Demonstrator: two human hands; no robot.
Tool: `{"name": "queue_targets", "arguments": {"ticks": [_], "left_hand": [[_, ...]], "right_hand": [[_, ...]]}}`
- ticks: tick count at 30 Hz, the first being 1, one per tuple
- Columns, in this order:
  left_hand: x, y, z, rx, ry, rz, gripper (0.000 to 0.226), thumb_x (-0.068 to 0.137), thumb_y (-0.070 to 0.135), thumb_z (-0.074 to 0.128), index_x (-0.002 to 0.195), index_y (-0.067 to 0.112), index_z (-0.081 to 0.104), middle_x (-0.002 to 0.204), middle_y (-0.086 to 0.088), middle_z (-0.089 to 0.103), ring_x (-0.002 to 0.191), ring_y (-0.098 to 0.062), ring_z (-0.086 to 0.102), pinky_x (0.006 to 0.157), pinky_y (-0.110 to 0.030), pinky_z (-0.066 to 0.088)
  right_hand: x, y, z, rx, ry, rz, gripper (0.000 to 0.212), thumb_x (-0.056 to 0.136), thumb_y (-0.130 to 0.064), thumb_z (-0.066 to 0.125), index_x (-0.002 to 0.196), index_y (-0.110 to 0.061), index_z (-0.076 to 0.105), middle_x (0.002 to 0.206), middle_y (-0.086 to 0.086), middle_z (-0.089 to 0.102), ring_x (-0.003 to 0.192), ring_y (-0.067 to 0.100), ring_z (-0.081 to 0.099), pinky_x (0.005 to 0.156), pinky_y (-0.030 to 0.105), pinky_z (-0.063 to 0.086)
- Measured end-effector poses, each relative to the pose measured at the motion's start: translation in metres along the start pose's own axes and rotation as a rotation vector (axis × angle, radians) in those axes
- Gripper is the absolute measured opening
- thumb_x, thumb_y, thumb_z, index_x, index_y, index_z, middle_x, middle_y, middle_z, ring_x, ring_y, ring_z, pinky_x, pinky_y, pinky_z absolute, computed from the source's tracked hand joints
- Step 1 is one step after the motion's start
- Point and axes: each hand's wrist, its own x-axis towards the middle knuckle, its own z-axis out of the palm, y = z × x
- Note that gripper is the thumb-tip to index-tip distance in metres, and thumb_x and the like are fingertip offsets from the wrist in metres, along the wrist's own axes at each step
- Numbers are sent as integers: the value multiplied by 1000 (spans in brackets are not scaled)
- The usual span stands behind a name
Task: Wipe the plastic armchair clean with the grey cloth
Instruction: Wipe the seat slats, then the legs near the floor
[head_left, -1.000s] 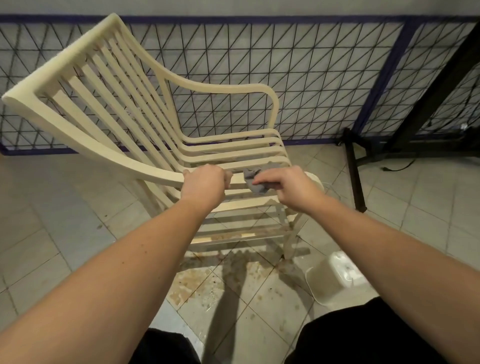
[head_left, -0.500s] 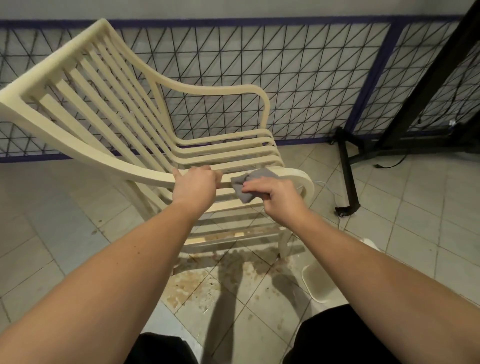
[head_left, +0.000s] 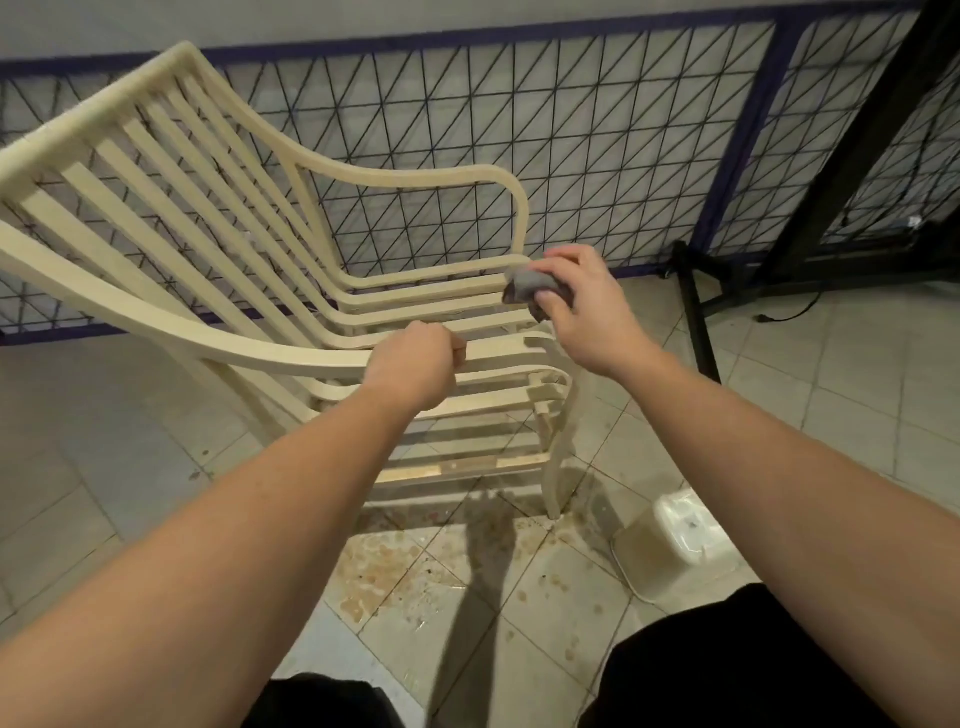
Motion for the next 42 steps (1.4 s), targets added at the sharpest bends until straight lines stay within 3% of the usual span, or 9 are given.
{"name": "queue_targets", "arguments": {"ticks": [5,11,17,21,25,28,33,38,42], "left_hand": [[6,-4,5,6,95,-68,18,98,30,59,105,31,76,88,-1,64,76,-28,56,67,-34,43],[0,0,11,-19,135,-58,27,91,10,57,89,31,73,80,2,65,78,-28,59,64,-31,40],[-3,3,8,-32,126,-68,36,86,0,55,93,29,75,93,0,70,83,-30,62,72,-36,55],[-2,6,1,-35,101,-88,26,92,9,59,90,30,75,90,0,64,80,-29,58,70,-35,50],[0,6,-1,-55,94,-112,28,93,11,59,74,31,67,88,1,64,80,-28,58,67,-33,46],[0,6,2,-57,91,-107,28,92,8,59,81,29,73,91,2,68,81,-28,61,70,-35,52],[1,5,3,-23,90,-80,23,94,9,59,89,26,75,91,-2,70,84,-29,64,74,-38,56],[3,6,5,5,87,-81,24,95,13,59,90,30,73,86,-1,67,81,-29,61,72,-38,56],[4,5,6,2,82,-93,25,95,13,59,86,33,72,80,0,63,78,-30,59,69,-37,53]], "right_hand": [[7,5,38,-105,-341,-83,27,95,-15,54,114,-30,66,112,-8,69,103,13,58,96,39,49],[-46,20,44,-115,-218,-283,53,79,15,59,115,-20,74,121,-3,71,122,14,60,112,34,42],[-15,15,-6,-34,43,-111,40,88,4,57,117,-21,72,112,-8,70,108,7,61,102,27,48],[-21,9,19,-17,-208,-55,38,95,-9,58,125,-30,66,112,-24,64,99,-18,52,96,17,46],[-61,35,48,-41,-85,-168,55,82,13,61,122,-24,70,127,-12,65,130,3,50,120,30,29],[-71,39,31,70,50,-133,57,81,16,58,117,-26,70,119,-14,66,121,7,61,111,28,43],[-30,36,-13,475,353,308,34,97,-5,57,124,-23,67,114,-13,68,110,3,63,96,29,55],[-20,18,5,339,-19,139,38,96,-5,57,127,-26,66,118,-7,65,92,-6,62,75,11,53],[-58,34,54,125,14,-52,51,84,10,60,124,-21,69,128,-12,64,126,1,53,116,27,34]]}}
